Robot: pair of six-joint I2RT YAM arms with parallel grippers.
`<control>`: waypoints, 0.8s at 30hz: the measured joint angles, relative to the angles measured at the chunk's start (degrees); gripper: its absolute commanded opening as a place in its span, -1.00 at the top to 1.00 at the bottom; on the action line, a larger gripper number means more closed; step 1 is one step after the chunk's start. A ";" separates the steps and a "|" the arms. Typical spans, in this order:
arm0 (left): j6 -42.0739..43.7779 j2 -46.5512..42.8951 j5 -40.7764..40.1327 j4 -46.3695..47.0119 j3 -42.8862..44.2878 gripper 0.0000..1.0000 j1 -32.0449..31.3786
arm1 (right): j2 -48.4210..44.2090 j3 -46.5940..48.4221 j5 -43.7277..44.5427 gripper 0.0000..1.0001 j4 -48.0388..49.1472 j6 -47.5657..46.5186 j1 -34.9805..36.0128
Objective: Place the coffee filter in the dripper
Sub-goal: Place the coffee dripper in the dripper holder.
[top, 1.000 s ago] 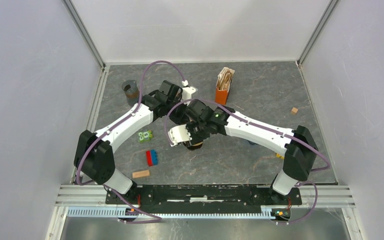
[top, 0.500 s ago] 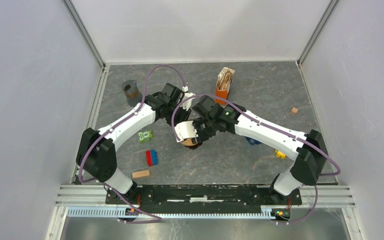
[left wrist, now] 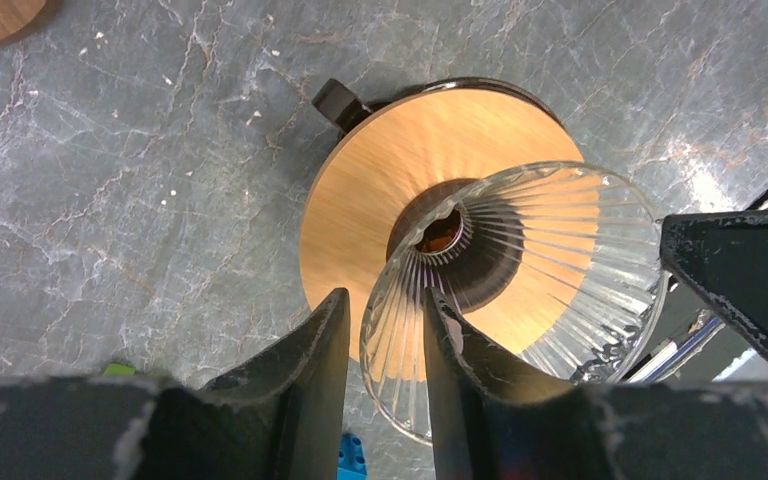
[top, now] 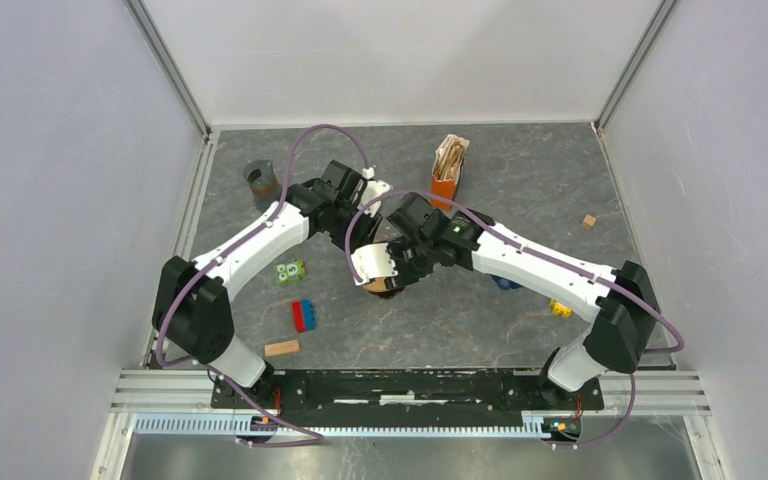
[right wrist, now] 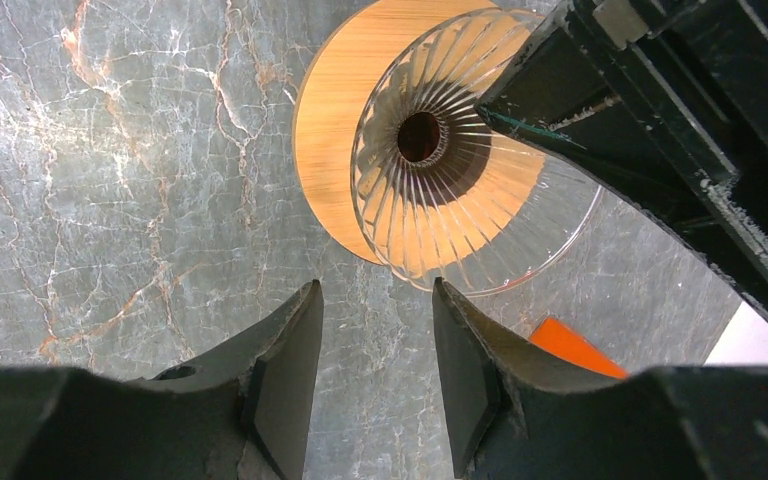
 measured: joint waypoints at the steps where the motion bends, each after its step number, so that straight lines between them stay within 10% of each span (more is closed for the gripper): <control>1: -0.02 0.07 0.24 -0.02 0.17 0.28 0.00 | -0.15 -0.15 0.00 -0.02 0.11 0.02 -0.11; 24: -2.29 2.95 4.63 1.73 1.36 0.69 -0.26 | -4.55 -4.20 0.00 -0.01 1.81 1.07 -2.54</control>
